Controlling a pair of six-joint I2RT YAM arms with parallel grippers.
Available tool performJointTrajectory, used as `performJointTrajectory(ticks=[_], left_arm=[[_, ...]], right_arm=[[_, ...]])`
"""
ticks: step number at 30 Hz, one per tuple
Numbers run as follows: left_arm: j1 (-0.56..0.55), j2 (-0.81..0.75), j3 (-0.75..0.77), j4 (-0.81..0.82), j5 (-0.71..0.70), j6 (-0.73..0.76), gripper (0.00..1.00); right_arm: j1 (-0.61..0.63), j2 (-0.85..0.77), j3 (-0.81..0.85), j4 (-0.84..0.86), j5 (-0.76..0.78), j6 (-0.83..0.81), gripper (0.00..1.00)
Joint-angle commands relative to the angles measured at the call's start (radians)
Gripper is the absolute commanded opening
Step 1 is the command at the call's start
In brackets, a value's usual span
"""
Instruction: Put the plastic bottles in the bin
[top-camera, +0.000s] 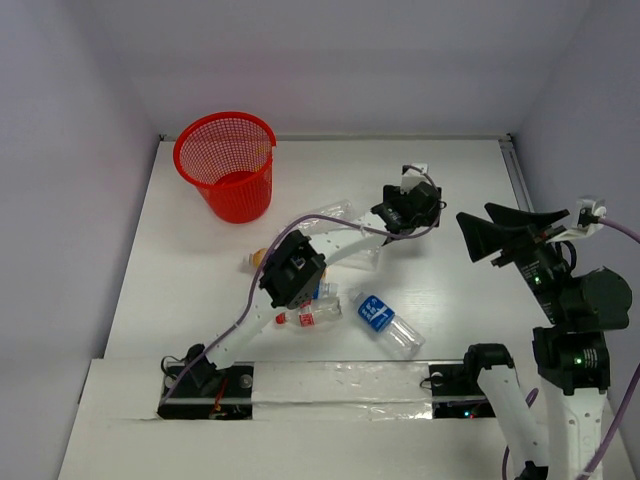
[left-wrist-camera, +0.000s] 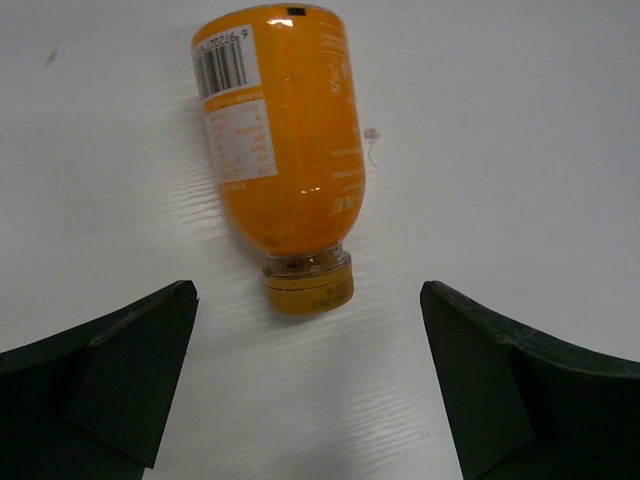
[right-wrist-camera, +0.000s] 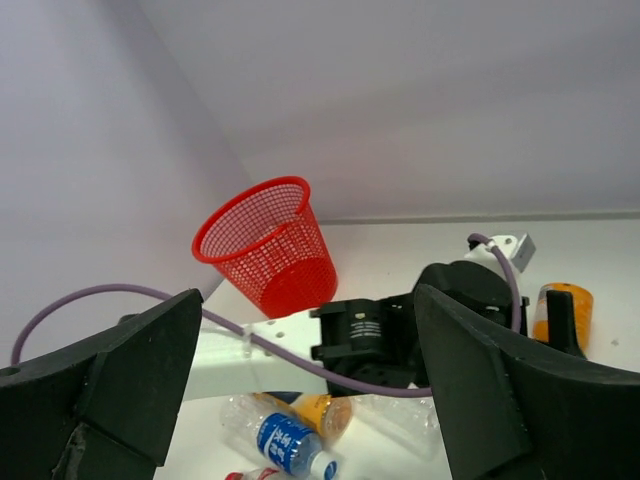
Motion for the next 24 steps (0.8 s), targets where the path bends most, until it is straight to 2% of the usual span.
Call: performJointTrajectory(ticks=[1, 5, 8, 12, 15, 16, 18, 22, 24], left_arm=[[0.014, 0.015, 0.087, -0.007, -0.065, -0.014, 0.93], [0.034, 0.112, 0.219, -0.046, -0.053, -0.031, 0.94], [0.048, 0.152, 0.230, -0.007, 0.014, -0.048, 0.90], [0.071, 0.213, 0.268, -0.002, 0.149, -0.066, 0.73], [0.082, 0.221, 0.245, 0.006, 0.177, -0.078, 0.67], [0.082, 0.219, 0.233, 0.021, 0.180, -0.078, 0.58], [0.082, 0.210, 0.216, 0.024, 0.174, -0.075, 0.50], [0.082, 0.178, 0.155, 0.064, 0.169, -0.075, 0.27], [0.082, 0.160, 0.110, 0.081, 0.176, -0.077, 0.19]], right_arm=[[-0.007, -0.010, -0.009, 0.031, -0.069, 0.024, 0.92], [-0.007, -0.024, -0.020, 0.042, -0.111, 0.037, 0.93], [0.002, -0.031, -0.021, 0.040, -0.122, 0.038, 0.93], [0.002, -0.047, -0.017, 0.040, -0.132, 0.043, 0.92], [0.002, -0.051, -0.012, 0.043, -0.132, 0.044, 0.92], [0.002, -0.053, -0.012, 0.043, -0.134, 0.046, 0.92], [0.002, -0.053, -0.018, 0.049, -0.137, 0.049, 0.92], [0.002, -0.053, -0.026, 0.051, -0.137, 0.049, 0.92], [0.002, -0.053, -0.029, 0.056, -0.134, 0.049, 0.92]])
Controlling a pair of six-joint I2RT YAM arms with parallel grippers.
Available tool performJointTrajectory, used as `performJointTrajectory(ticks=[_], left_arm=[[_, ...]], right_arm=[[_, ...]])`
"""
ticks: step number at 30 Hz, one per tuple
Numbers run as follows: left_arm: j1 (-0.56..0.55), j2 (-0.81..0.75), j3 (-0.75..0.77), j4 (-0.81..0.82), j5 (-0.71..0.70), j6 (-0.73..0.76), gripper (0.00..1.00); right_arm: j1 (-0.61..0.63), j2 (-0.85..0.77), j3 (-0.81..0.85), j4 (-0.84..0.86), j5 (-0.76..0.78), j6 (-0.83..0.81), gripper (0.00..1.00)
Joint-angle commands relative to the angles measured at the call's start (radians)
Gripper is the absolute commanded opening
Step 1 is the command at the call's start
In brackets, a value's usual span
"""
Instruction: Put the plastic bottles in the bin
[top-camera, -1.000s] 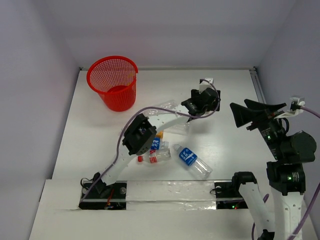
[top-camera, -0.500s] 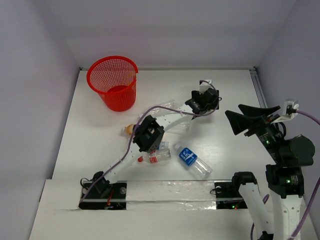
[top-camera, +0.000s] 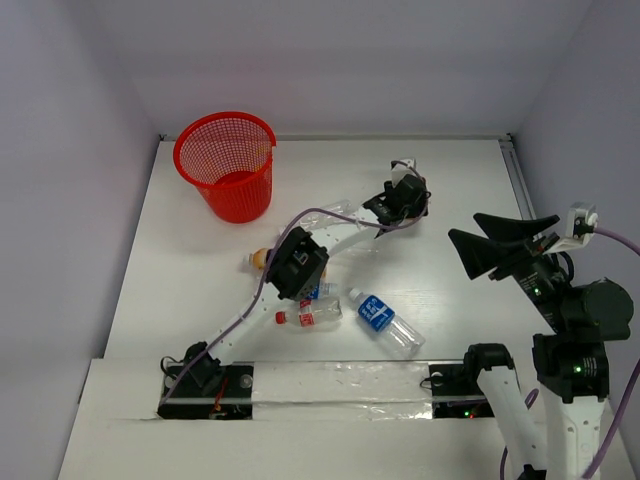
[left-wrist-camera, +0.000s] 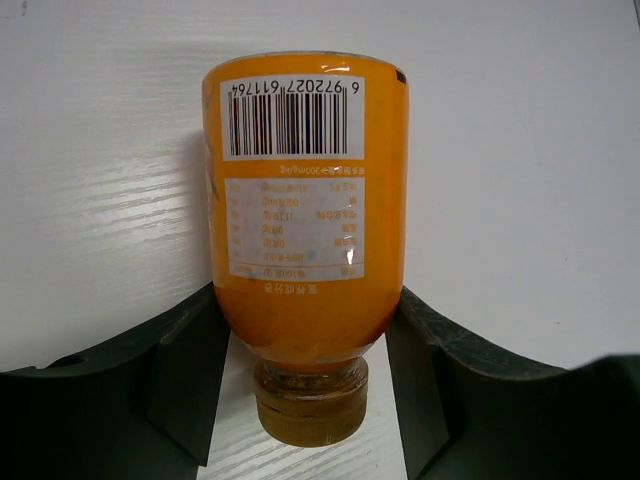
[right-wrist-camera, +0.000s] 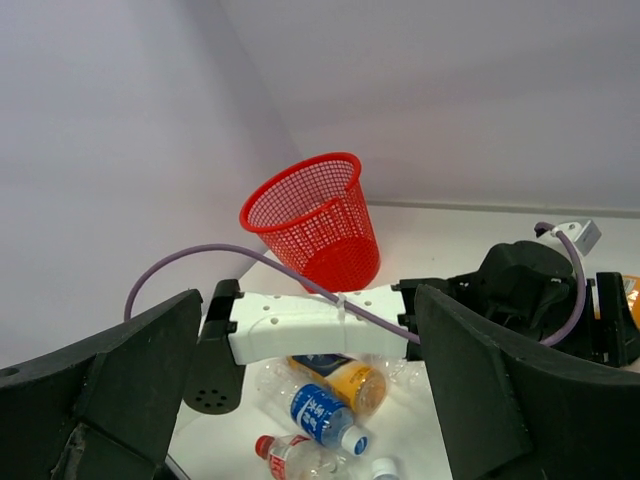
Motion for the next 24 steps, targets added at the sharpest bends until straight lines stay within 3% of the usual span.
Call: performJointTrajectory(ticks=[1, 4, 6, 8, 11, 16, 20, 24], left_arm=[[-0.006, -0.074, -0.087, 0.021, 0.032, -0.006, 0.17], [-0.026, -0.161, -0.179, 0.098, 0.033, 0.012, 0.09], [-0.026, -0.215, -0.230, 0.142, 0.030, 0.032, 0.08], [-0.038, -0.310, -0.291, 0.194, 0.030, 0.062, 0.07], [-0.038, -0.459, -0.384, 0.296, 0.056, 0.114, 0.07], [-0.029, -0.678, -0.408, 0.284, 0.040, 0.221, 0.07], [0.057, -0.856, -0.536, 0.282, 0.075, 0.226, 0.07], [0.213, -1.048, -0.702, 0.282, 0.121, 0.186, 0.07]], right_arm=[[0.001, -0.004, -0.015, 0.053, -0.019, 0.009, 0.92], [0.001, 0.003, -0.036, 0.059, -0.014, 0.005, 0.80], [0.001, 0.002, -0.047, 0.054, -0.002, -0.008, 0.65], [0.001, 0.003, -0.056, 0.030, 0.013, -0.023, 0.41], [0.001, 0.003, -0.085, 0.028, 0.033, -0.017, 0.30], [0.001, -0.001, -0.182, 0.085, -0.074, 0.020, 0.27], [0.001, -0.052, -0.246, 0.091, -0.094, 0.026, 0.25], [0.010, -0.063, -0.329, 0.125, -0.122, 0.069, 0.25]])
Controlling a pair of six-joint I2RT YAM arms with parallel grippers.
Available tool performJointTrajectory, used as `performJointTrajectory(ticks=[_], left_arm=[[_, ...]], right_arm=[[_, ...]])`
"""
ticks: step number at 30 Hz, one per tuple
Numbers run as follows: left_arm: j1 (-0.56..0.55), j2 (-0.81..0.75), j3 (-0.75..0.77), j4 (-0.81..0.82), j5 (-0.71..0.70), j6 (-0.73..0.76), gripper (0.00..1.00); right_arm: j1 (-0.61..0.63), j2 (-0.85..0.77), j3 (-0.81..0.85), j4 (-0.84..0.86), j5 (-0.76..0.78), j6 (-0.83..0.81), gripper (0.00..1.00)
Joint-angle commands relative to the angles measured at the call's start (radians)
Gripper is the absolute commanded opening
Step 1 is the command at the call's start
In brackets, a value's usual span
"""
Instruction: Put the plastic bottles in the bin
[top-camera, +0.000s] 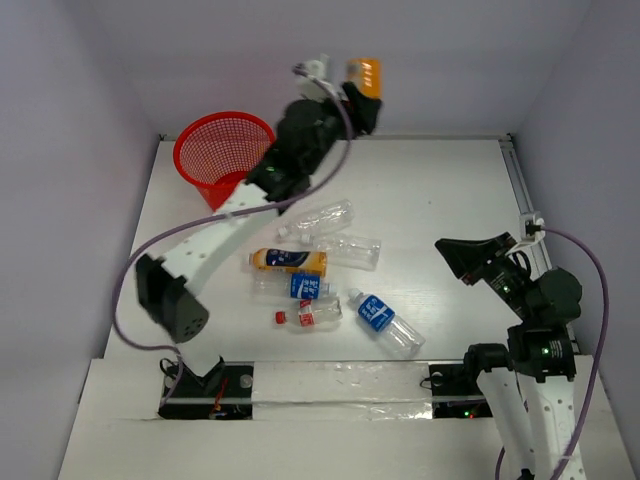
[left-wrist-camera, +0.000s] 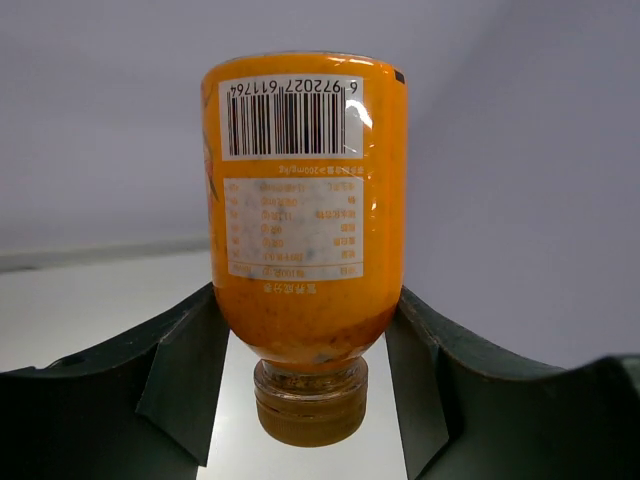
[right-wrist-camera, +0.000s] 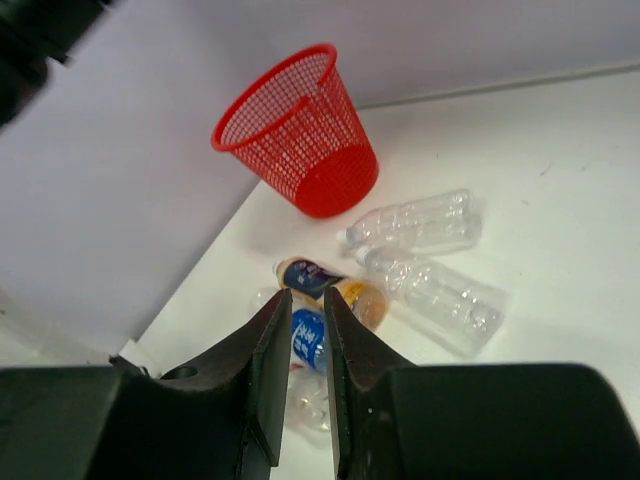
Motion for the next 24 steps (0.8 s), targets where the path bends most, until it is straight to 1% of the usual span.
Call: performJointTrajectory(ticks=[1, 2, 3, 5, 6, 7, 8, 9, 10, 11, 12, 13, 14, 15, 16, 17, 18, 19, 20, 21, 23, 24], left_arm=[[0.136, -0.170, -0.140, 0.011, 0.020, -0.011, 0.07], [0.162, -0.210, -0.171, -0.005, 0.013, -0.012, 0.07], [0.214, -0.283, -0.235, -0.015, -0.005, -0.016, 0.07], [0.275, -0.351, -0.295, -0.052, 0.000, -0.049, 0.08], [0.309, -0.411, -0.357, -0.060, 0.032, -0.068, 0.08], [0.373, -0.437, -0.393, -0.064, 0.054, -0.084, 0.08], [0.406, -0.463, -0.459, -0.063, 0.075, -0.121, 0.08], [0.433, -0.485, -0.487, -0.063, 0.120, -0.135, 0.08], [0.458, -0.518, -0.511, -0.072, 0.137, -0.149, 0.08], [0.507, -0.531, -0.552, -0.078, 0.146, -0.167, 0.08], [0.527, -0.537, -0.568, -0.086, 0.177, -0.172, 0.08], [0.547, -0.551, -0.586, -0.091, 0.186, -0.175, 0.09], [0.565, -0.555, -0.603, -0.091, 0.197, -0.180, 0.09], [0.605, -0.555, -0.635, -0.088, 0.214, -0.186, 0.09], [0.627, -0.548, -0.646, -0.085, 0.226, -0.190, 0.09], [0.648, -0.539, -0.659, -0.088, 0.240, -0.193, 0.09], [0.694, -0.519, -0.662, -0.089, 0.275, -0.200, 0.09], [0.714, -0.509, -0.665, -0.088, 0.289, -0.203, 0.09], [0.733, -0.500, -0.668, -0.083, 0.303, -0.206, 0.09], [0.756, -0.482, -0.674, -0.080, 0.322, -0.209, 0.09], [0.765, -0.466, -0.673, -0.080, 0.342, -0.210, 0.10], [0.776, -0.454, -0.674, -0.075, 0.350, -0.212, 0.11]], right_arm=[[0.008, 0.011, -0.040, 0.047, -0.047, 0.014, 0.25], [0.017, 0.026, -0.063, 0.018, -0.046, 0.003, 0.25], [0.034, 0.061, -0.074, 0.004, -0.041, -0.026, 0.25], [0.068, 0.090, -0.099, -0.045, -0.012, -0.054, 0.25], [0.121, 0.104, -0.105, -0.057, 0.044, -0.066, 0.26], [0.158, 0.132, -0.106, -0.067, 0.078, -0.072, 0.26], [0.201, 0.147, -0.105, -0.083, 0.119, -0.073, 0.27], [0.248, 0.165, -0.096, -0.093, 0.161, -0.066, 0.28], [0.348, 0.211, -0.091, -0.099, 0.246, -0.059, 0.29], [0.397, 0.236, -0.088, -0.104, 0.285, -0.051, 0.33], [0.445, 0.264, -0.080, -0.107, 0.351, -0.033, 0.35], [0.536, 0.290, -0.077, -0.113, 0.382, -0.024, 0.37], [0.583, 0.331, -0.074, -0.122, 0.420, -0.013, 0.40], [0.629, 0.347, -0.073, -0.127, 0.501, 0.013, 0.42], [0.669, 0.357, -0.059, -0.137, 0.543, 0.026, 0.45], [0.739, 0.379, -0.045, -0.174, 0.584, 0.033, 0.53], [0.767, 0.393, -0.031, -0.197, 0.667, 0.041, 0.59], [0.790, 0.405, 0.004, -0.244, 0.695, 0.041, 0.66], [0.827, 0.420, 0.019, -0.263, 0.724, 0.041, 0.76], [0.842, 0.457, 0.035, -0.283, 0.762, 0.035, 0.80], [0.864, 0.500, 0.070, -0.330, 0.799, 0.029, 0.89], [0.875, 0.550, 0.079, -0.341, 0.807, 0.017, 0.90]])
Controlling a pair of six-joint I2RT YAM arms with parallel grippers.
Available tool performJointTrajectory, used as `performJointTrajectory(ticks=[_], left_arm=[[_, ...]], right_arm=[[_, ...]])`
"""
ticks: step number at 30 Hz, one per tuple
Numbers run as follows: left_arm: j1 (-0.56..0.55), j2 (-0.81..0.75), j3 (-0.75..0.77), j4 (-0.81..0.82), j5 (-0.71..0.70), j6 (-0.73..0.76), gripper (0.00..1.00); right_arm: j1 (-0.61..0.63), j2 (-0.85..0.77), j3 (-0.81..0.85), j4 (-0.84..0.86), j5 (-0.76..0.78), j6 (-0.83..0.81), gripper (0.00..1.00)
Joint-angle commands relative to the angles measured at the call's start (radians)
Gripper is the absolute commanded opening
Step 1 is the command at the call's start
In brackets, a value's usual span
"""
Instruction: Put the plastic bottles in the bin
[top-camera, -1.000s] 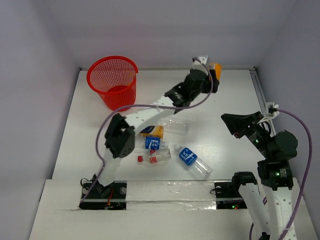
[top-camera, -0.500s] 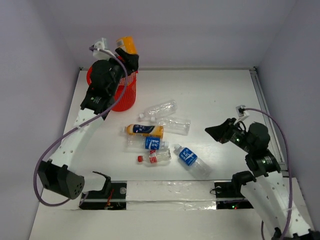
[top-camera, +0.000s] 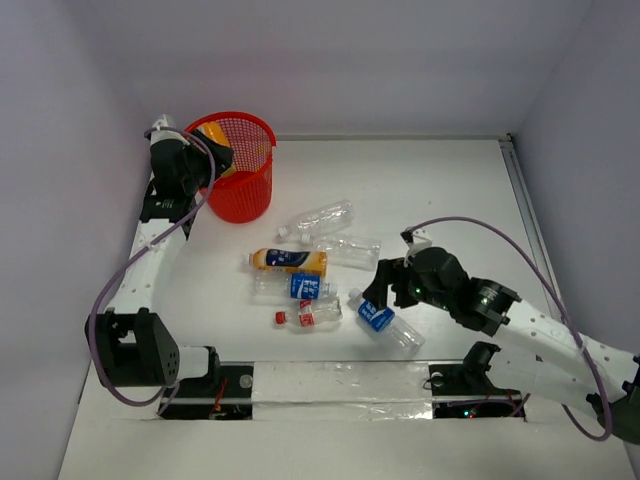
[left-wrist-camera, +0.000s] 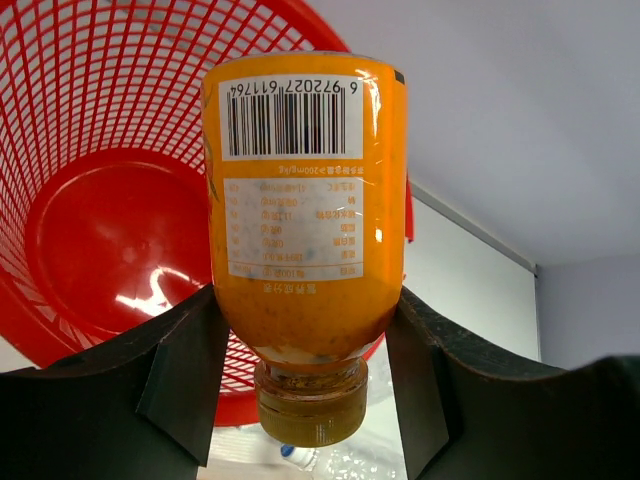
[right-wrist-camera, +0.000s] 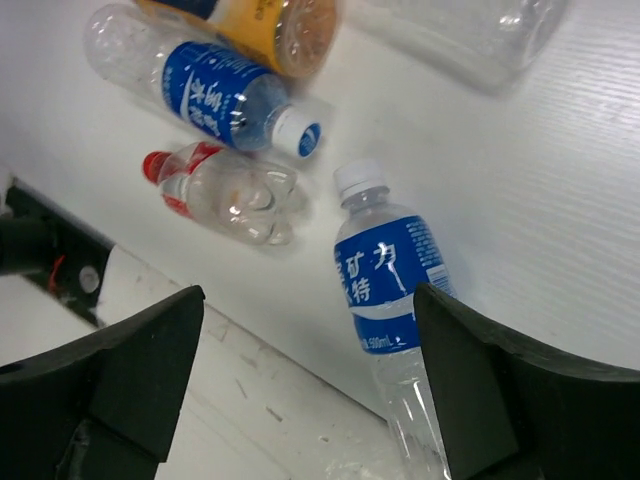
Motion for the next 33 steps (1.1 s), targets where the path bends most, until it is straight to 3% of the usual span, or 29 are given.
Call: performJointTrajectory(ticks=[1, 3, 6, 8, 11, 17, 21, 25, 26, 33], left_arm=[[0.016, 0.012, -0.002, 0.058, 0.081, -0.020, 0.12], [0.016, 0.024, -0.001, 0.058, 0.078, -0.021, 0.18], [0.016, 0.037, -0.001, 0.057, 0.082, -0.020, 0.43], [0.016, 0.037, -0.001, 0.070, 0.093, -0.021, 0.67], [0.016, 0.015, 0.002, 0.083, 0.104, -0.024, 0.80], [-0.004, -0.065, 0.007, 0.092, 0.133, -0.035, 0.82], [-0.090, -0.150, 0.005, 0.072, 0.086, 0.005, 0.81], [-0.277, -0.250, -0.065, 0.063, 0.020, 0.055, 0.74], [-0.362, -0.272, -0.089, 0.066, 0.003, 0.063, 0.71], [-0.634, -0.425, -0.376, 0.009, -0.100, 0.071, 0.62]], right_arm=[[0.045, 0.092, 0.086, -0.082, 0.173, -0.012, 0.92], [0.065, 0.142, 0.109, -0.119, 0.218, -0.010, 0.94], [0.065, 0.188, 0.131, -0.152, 0.268, 0.014, 0.96], [0.065, 0.214, 0.146, -0.181, 0.275, 0.001, 0.98], [0.065, 0.276, 0.175, -0.194, 0.246, -0.027, 0.98], [0.065, 0.369, 0.171, -0.134, 0.163, -0.070, 0.99], [0.075, 0.478, 0.156, -0.088, 0.114, -0.096, 1.00], [0.085, 0.538, 0.163, -0.064, 0.098, -0.095, 0.99], [0.085, 0.544, 0.165, -0.056, 0.095, -0.095, 0.97], [0.085, 0.590, 0.171, -0.067, 0.085, -0.107, 0.80]])
